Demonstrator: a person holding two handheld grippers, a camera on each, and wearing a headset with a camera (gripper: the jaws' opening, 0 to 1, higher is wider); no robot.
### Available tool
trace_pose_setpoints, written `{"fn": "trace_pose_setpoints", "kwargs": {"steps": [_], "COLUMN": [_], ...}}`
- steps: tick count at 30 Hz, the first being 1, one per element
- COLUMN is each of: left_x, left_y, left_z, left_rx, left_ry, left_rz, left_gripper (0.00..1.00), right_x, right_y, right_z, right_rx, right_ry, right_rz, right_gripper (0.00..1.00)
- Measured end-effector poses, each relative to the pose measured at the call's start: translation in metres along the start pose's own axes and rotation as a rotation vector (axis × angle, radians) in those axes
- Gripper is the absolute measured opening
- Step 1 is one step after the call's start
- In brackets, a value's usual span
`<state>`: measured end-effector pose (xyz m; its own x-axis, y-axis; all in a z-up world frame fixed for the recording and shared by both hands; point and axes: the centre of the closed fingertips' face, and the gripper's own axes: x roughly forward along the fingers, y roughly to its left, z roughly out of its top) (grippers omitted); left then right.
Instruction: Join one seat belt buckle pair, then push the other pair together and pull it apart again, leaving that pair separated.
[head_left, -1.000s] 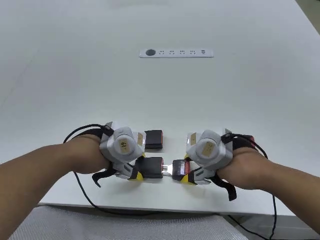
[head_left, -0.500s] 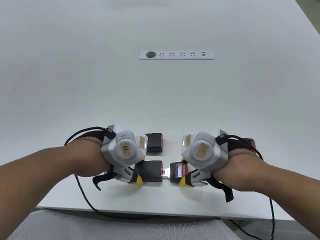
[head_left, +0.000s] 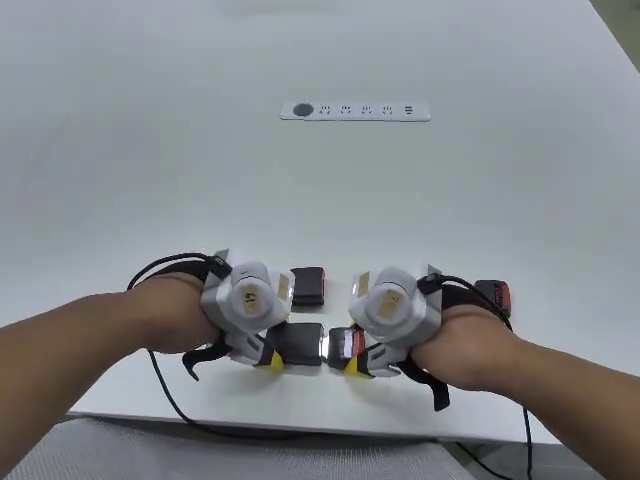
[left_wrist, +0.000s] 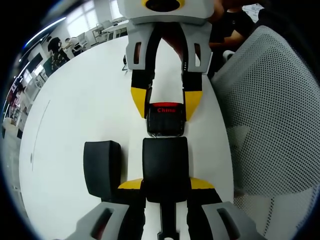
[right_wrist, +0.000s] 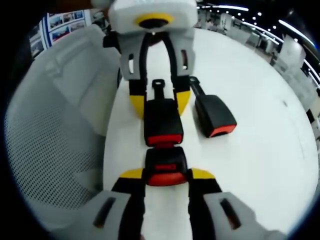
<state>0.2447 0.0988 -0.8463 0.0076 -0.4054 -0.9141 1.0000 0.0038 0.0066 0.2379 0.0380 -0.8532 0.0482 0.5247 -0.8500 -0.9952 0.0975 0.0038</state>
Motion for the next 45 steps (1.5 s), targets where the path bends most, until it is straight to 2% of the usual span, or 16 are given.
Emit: {"fn": "trace_pose_setpoints", "kwargs": {"steps": [3,18,23,34,42,45], "left_x": [0.000,-0.002,-0.002,-0.001,0.000,0.000], "left_y": [0.000,0.001,0.001,0.001,0.001,0.001], "left_z": [0.000,0.002,0.002,0.002,0.001,0.001], "left_rx": [0.001,-0.036,-0.030,-0.033,-0.034,-0.037], "left_ry": [0.001,-0.011,0.003,-0.001,-0.028,-0.026], "left_rz": [0.000,0.007,0.003,-0.002,0.004,0.004], "left_gripper": [0.32,0.32,0.32,0.32,0.33,0.33], "right_x": [-0.006,-0.012,-0.014,-0.015,-0.015,-0.015], "right_y": [-0.002,-0.008,-0.008,-0.009,-0.007,-0.006], "right_z": [-0.001,-0.003,-0.004,-0.004,-0.004,-0.004], "right_rx": [0.007,-0.034,-0.030,-0.008,-0.027,-0.026], "right_ry": [-0.002,-0.029,-0.034,-0.058,-0.059,-0.062], "right_rz": [0.000,0.000,0.001,0.001,-0.009,-0.017], "right_gripper": [0.31,0.31,0.31,0.32,0.33,0.33]}}
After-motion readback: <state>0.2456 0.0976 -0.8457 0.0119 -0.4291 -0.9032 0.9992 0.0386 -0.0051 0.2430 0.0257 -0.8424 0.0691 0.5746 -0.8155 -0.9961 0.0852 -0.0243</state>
